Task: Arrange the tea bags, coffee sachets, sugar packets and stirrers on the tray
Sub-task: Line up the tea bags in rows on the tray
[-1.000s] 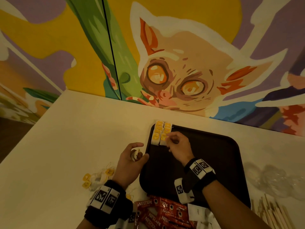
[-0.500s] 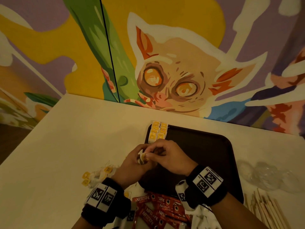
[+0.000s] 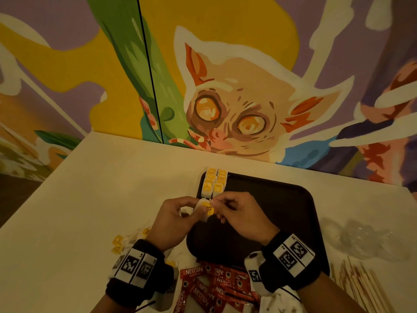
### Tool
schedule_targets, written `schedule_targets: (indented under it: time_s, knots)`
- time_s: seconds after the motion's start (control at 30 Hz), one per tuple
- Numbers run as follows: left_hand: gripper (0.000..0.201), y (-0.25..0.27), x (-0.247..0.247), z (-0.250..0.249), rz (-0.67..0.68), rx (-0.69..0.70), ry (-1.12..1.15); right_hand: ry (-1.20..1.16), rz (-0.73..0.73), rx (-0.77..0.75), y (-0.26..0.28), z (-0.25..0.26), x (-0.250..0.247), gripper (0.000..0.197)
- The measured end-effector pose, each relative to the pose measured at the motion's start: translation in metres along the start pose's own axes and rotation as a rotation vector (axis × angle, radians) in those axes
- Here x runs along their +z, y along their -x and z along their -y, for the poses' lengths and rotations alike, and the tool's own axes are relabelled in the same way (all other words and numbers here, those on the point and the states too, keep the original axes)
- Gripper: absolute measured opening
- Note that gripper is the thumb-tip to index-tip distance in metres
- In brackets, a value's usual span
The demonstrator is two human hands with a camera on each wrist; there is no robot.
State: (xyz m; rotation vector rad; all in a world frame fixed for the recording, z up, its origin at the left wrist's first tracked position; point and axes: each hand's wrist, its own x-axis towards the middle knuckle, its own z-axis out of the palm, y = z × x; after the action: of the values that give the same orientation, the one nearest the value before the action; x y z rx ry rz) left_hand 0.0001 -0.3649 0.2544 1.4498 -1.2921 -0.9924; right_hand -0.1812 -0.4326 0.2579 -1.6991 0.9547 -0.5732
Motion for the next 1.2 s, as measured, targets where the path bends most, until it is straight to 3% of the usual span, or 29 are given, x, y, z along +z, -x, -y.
schedule_targets:
  time_s: [0.1, 0.2, 0.37, 0.7, 0.83, 0.97, 1.07, 1.2]
  knots:
    - [0.014, 0.000, 0.000, -0.001, -0.017, 0.000, 0.007, -0.053, -0.016, -0.025, 0.004, 0.001, 0.001, 0.017]
    - [0.016, 0.002, 0.002, -0.002, 0.003, 0.027, 0.003, -0.105, 0.003, -0.040, 0.007, 0.002, 0.001, 0.033]
    - [0.012, 0.004, 0.004, -0.001, -0.016, 0.050, -0.014, -0.019, -0.112, -0.101, 0.006, 0.004, 0.002, 0.014]
    - [0.009, -0.001, 0.003, 0.002, -0.033, 0.015, -0.083, -0.070, -0.158, -0.063, 0.003, 0.008, 0.001, 0.005]
    - [0.008, 0.000, 0.003, 0.002, -0.016, 0.003, -0.092, -0.113, -0.119, -0.046, 0.003, 0.012, 0.002, 0.008]
    - [0.010, 0.001, 0.003, -0.001, 0.005, 0.035, -0.116, -0.030, -0.020, -0.024, 0.004, 0.012, 0.002, 0.029]
    - [0.009, 0.001, 0.004, -0.001, 0.004, 0.044, -0.116, 0.048, -0.068, -0.058, 0.003, 0.013, 0.001, 0.013]
    - [0.010, 0.000, 0.003, -0.001, -0.026, 0.042, -0.124, 0.046, -0.112, -0.089, 0.002, 0.014, -0.002, 0.010]
